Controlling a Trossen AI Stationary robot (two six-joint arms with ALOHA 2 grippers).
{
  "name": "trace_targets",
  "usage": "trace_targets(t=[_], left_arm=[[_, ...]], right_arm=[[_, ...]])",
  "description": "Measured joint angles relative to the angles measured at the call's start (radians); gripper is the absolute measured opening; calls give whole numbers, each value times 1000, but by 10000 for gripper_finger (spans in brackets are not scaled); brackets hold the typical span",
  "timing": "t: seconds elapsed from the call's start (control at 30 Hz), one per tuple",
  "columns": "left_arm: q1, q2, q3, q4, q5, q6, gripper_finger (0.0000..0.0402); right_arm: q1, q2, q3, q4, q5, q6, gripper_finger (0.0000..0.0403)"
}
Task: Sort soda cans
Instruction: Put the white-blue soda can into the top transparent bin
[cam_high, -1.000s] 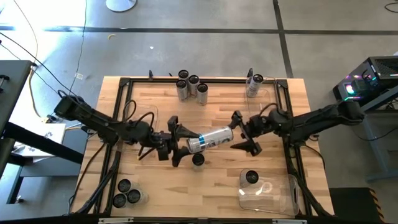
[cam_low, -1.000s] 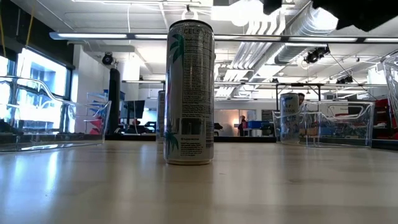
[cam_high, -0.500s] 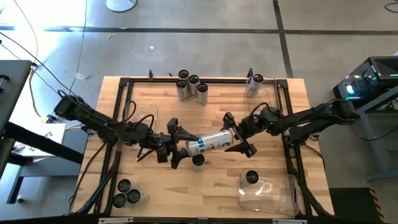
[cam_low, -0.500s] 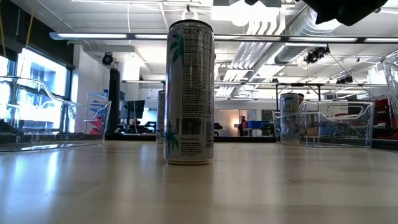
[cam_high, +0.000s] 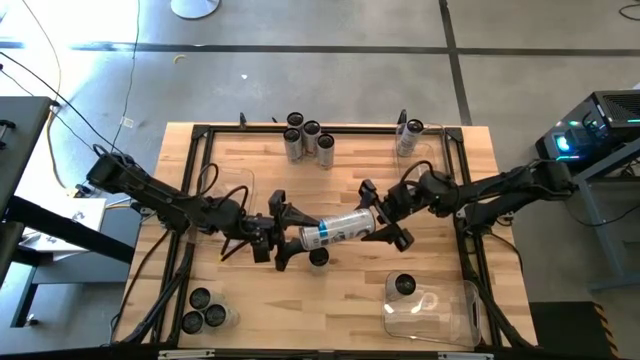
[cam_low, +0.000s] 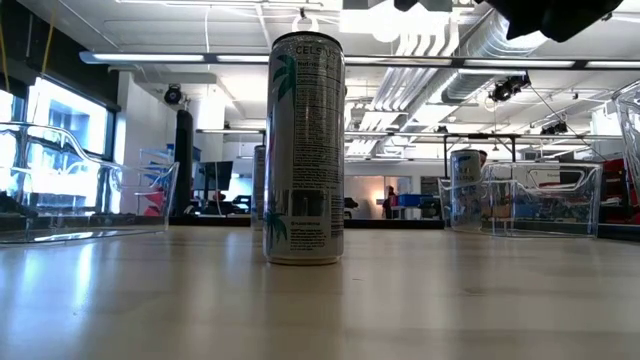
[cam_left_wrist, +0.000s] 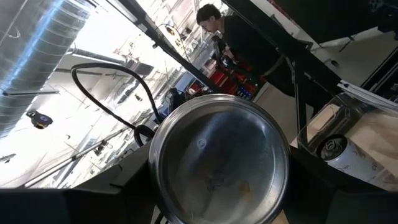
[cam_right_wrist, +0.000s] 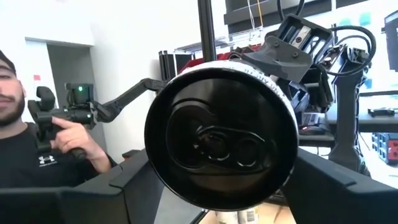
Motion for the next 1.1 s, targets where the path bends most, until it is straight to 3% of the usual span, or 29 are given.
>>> trace_targets(t=[0.37,0.53,0.77,0.9,1.1], left_arm=[[5,-1,-1,-42,-8,-47,247],[8,0,-3,-50,-31,-59,247],[8,0,-3,-57,-54,-75,247],[8,0,-4,-63,-62,-80,247],[8,1,-5,-64,-63,-79,247]], right_arm=[[1,-1,0,-59,1,-82,273],[2,-3,0,-84,98,-94,273],[2,-4,0,-88,133,-88,273],[5,-5,0,-119,207,-102,273],[4,-5,0,-129,211,-214,273]])
